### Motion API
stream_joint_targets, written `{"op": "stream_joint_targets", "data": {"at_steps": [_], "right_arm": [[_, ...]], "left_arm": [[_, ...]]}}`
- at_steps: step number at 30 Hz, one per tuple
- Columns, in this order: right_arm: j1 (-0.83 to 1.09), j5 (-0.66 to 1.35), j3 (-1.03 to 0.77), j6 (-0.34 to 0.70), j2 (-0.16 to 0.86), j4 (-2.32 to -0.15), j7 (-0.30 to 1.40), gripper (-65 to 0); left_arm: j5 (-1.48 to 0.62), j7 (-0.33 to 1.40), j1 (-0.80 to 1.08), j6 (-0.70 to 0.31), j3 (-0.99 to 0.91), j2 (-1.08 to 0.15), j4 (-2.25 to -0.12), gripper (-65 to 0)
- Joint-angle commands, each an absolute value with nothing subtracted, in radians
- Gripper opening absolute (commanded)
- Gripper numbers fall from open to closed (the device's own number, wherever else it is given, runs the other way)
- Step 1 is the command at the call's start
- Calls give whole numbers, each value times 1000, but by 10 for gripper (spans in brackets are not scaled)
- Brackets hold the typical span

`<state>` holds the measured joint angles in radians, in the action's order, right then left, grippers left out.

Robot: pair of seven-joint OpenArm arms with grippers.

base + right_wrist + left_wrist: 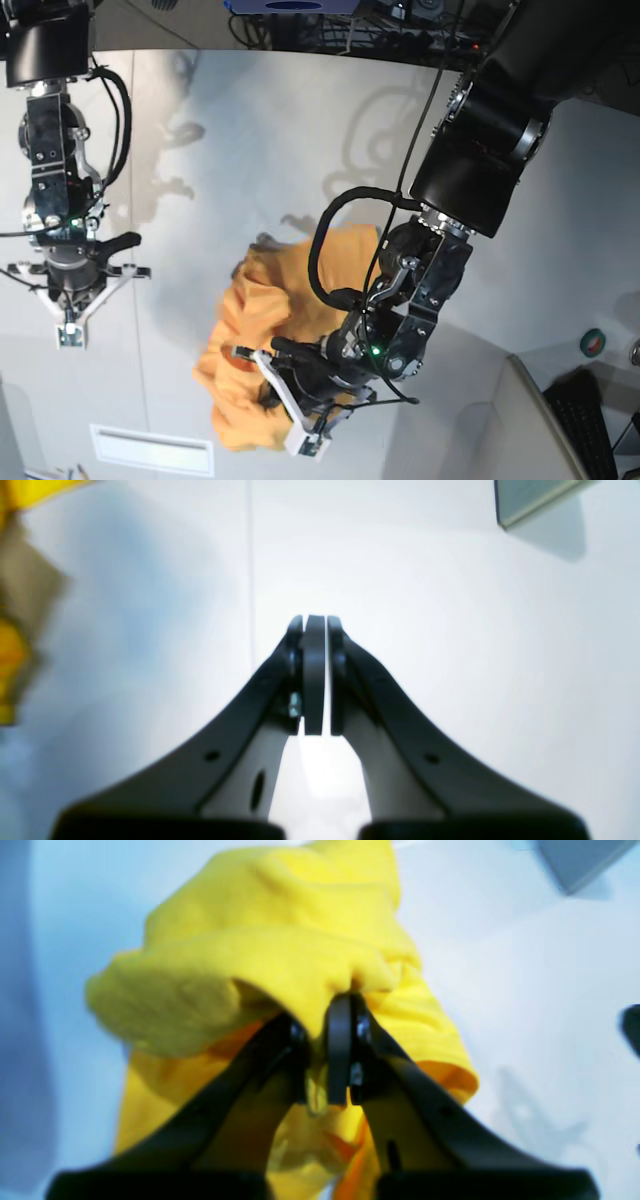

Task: Layout the t-shirt on the table in an organized manner, then fold the t-shirt properly
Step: 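Lift the shirt with the left gripper and shake it loose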

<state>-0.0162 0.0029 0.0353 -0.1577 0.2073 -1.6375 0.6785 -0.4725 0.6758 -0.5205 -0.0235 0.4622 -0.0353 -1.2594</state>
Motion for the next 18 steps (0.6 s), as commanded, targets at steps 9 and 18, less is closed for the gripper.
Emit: {"op": "stream_joint_targets", "data": {"at_steps": [9, 18], "right_arm": [[171, 117, 39, 183, 31, -1678, 662, -624], [223, 117, 31, 191, 50, -1678, 664, -627]], "left_arm": [[-473, 659, -506, -24, 463, -33, -1119, -650], [-441, 664, -556, -25, 613, 39, -1107, -650]]}}
